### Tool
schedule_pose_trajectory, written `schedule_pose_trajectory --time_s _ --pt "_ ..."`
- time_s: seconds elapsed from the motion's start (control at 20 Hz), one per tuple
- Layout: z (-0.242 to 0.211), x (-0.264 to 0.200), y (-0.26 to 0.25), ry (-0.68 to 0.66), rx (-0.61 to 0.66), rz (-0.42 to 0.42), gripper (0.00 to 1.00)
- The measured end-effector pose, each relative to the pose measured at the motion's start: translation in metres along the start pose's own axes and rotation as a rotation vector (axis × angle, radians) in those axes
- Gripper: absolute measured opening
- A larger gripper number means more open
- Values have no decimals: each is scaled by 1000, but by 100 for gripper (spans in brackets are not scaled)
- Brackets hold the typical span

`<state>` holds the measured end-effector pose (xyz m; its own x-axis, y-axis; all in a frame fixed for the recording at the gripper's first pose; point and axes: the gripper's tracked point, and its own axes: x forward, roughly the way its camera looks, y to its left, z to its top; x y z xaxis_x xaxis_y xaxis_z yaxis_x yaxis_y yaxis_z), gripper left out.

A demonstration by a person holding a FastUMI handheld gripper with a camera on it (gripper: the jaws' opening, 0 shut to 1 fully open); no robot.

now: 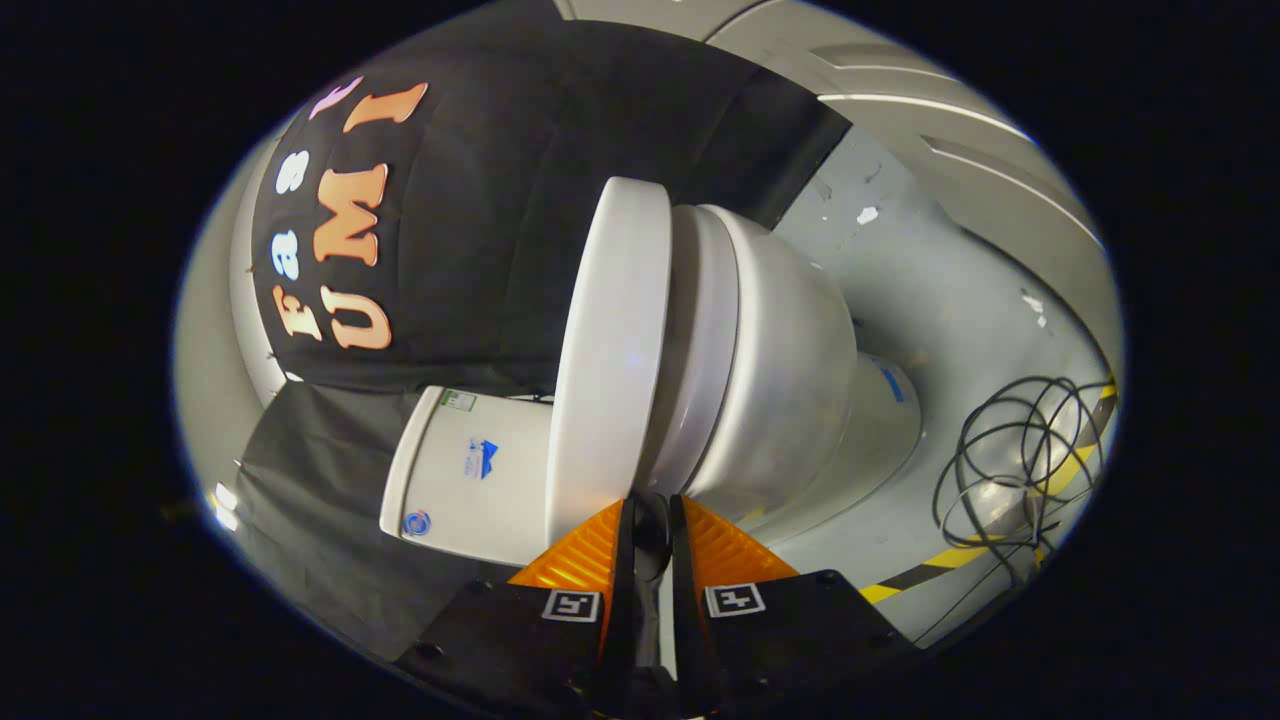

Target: Open the toilet lid.

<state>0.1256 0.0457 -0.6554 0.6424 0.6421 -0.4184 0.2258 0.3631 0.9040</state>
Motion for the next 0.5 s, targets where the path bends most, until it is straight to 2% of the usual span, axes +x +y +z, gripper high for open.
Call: schedule_pose_trajectory --time_s 0.05,0.1,0.15,0.3,0.5 --pt "-5 -12 4 7 21 30 18" --pt "-5 0 5 3 22 36 10" --pt "-6 -8 6 2 -3 34 8" --pt "-4 -7 9 -16 -79 12 8" --pt "1 -10 11 -42 -97 -21 8"
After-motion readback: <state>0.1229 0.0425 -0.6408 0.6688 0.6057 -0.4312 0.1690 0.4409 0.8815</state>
